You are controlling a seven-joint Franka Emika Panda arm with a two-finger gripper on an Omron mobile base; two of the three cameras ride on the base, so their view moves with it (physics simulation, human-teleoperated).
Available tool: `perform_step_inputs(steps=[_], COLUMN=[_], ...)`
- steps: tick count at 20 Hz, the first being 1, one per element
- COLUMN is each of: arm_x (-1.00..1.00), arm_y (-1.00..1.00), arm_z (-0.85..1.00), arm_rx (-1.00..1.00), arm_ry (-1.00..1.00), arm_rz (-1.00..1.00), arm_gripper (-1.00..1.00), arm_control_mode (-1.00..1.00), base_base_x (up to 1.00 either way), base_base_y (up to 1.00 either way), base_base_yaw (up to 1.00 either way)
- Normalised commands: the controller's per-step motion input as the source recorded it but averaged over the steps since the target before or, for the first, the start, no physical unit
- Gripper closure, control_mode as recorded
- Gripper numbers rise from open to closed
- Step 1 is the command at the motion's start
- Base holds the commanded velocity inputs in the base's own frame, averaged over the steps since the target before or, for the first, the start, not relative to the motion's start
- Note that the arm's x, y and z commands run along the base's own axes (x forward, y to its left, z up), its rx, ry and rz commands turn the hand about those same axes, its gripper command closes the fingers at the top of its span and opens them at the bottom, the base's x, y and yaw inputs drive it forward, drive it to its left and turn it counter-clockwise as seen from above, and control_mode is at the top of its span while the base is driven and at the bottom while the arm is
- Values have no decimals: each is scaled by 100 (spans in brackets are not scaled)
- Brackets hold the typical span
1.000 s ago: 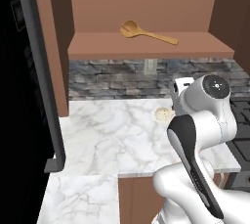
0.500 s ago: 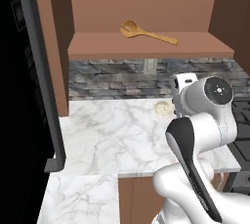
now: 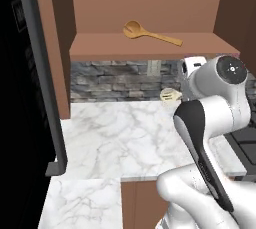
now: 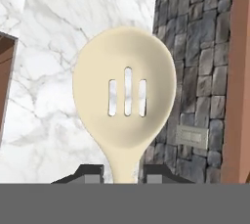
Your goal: Organize the utensils by type. Pick up the wooden spoons from the counter and place them in the open cabinet. Then pick up the metallic utensils from the counter and place them in the open drawer.
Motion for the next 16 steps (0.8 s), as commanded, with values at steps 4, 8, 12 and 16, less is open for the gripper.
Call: perform_step_inputs(steps=[4, 8, 12, 16], arm_x=[2, 4, 7, 0], arm_y=[-23, -20, -26, -26], arm_z=[65, 49, 45, 52], arm_rx=[0, -2, -7, -1], arm_ry=[15, -3, -17, -7], arm_rz=[0, -10, -22, -24], arm_gripper=[100, 100, 100, 100], arm_control_mode=[-100, -100, -100, -100], base_base_x=[0, 0, 0, 0], base_base_y=[0, 0, 0, 0], base_base_yaw=[0, 0, 0, 0])
